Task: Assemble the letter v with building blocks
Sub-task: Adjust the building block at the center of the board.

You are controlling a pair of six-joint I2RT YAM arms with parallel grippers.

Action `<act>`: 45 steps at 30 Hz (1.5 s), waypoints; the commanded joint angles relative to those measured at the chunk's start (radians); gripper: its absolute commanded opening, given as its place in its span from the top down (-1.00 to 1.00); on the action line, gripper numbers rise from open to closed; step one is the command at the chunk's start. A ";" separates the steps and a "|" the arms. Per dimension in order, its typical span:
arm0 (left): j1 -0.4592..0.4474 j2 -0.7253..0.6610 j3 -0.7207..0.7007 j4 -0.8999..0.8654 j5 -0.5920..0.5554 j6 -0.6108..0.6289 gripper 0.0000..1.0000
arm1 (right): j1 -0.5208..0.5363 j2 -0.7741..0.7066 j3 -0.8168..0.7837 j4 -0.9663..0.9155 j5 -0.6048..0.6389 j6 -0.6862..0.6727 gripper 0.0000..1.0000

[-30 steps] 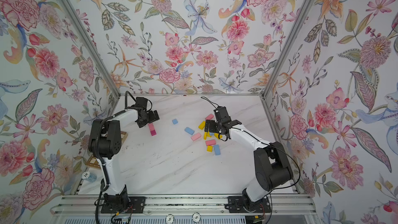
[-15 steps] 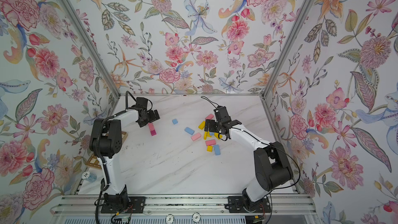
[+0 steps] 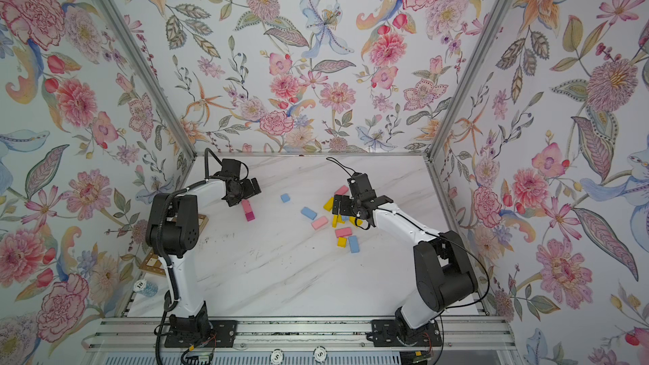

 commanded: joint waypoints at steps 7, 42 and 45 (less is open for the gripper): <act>0.013 0.031 -0.058 -0.029 0.052 -0.029 -0.98 | 0.009 -0.001 0.020 -0.001 0.012 0.007 -0.98; 0.012 -0.019 -0.143 -0.003 0.067 -0.064 -0.98 | 0.018 0.012 0.036 0.003 0.012 0.007 -0.98; 0.011 -0.028 -0.153 -0.002 0.070 -0.069 -0.98 | 0.018 0.016 0.039 0.002 0.011 0.006 -0.98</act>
